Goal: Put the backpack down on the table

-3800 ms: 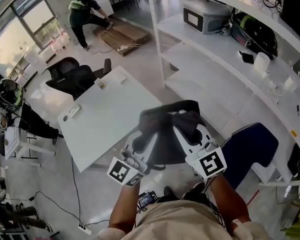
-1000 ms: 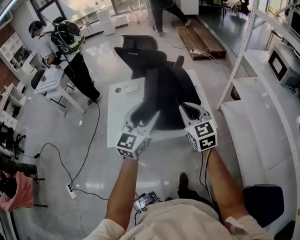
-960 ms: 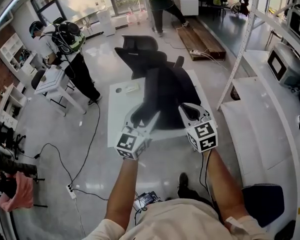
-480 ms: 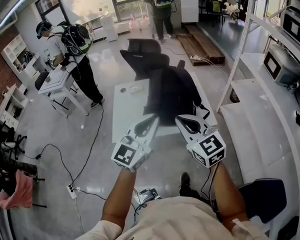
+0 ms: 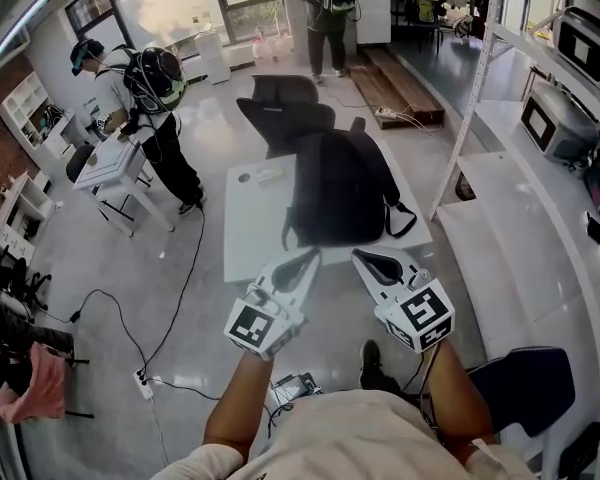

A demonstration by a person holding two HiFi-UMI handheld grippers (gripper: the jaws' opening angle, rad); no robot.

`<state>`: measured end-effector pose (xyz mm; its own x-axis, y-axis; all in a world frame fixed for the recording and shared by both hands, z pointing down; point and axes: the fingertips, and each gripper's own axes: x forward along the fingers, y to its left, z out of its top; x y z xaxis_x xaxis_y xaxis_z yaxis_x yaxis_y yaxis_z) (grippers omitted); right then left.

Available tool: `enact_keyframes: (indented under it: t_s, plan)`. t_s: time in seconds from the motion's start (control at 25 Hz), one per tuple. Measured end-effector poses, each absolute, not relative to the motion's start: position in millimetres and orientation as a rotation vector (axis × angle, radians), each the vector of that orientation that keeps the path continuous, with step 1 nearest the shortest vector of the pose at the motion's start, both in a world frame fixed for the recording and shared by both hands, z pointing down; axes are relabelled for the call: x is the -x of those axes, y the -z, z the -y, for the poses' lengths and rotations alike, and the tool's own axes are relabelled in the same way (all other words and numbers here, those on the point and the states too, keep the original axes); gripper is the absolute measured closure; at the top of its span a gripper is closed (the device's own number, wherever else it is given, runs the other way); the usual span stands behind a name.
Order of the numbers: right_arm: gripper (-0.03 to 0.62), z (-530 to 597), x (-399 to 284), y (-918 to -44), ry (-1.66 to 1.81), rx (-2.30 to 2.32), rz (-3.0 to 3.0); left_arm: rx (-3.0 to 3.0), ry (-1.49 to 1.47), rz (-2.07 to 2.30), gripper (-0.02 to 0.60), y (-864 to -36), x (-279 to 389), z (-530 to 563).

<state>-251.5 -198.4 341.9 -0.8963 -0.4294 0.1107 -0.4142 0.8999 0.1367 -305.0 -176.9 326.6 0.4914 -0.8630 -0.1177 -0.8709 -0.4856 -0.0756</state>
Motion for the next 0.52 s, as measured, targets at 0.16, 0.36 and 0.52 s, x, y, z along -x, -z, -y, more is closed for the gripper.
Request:
enact_keyframes:
  t_s: [0.16, 0.36, 0.52]
  plan:
    - [0.569, 202, 251, -345, 0.166, -0.659, 2.916, 2.609, -0.094, -1.523, 0.568, -332, 307, 179]
    - [0.569, 205, 253, -348, 0.162, -0.658, 2.910, 2.608, -0.092, -1.557, 0.568, -335, 313, 182]
    - [0.569, 211, 254, -349, 0.161, -0.657, 2.907, 2.595, -0.061, -1.589, 0.568, -336, 317, 189]
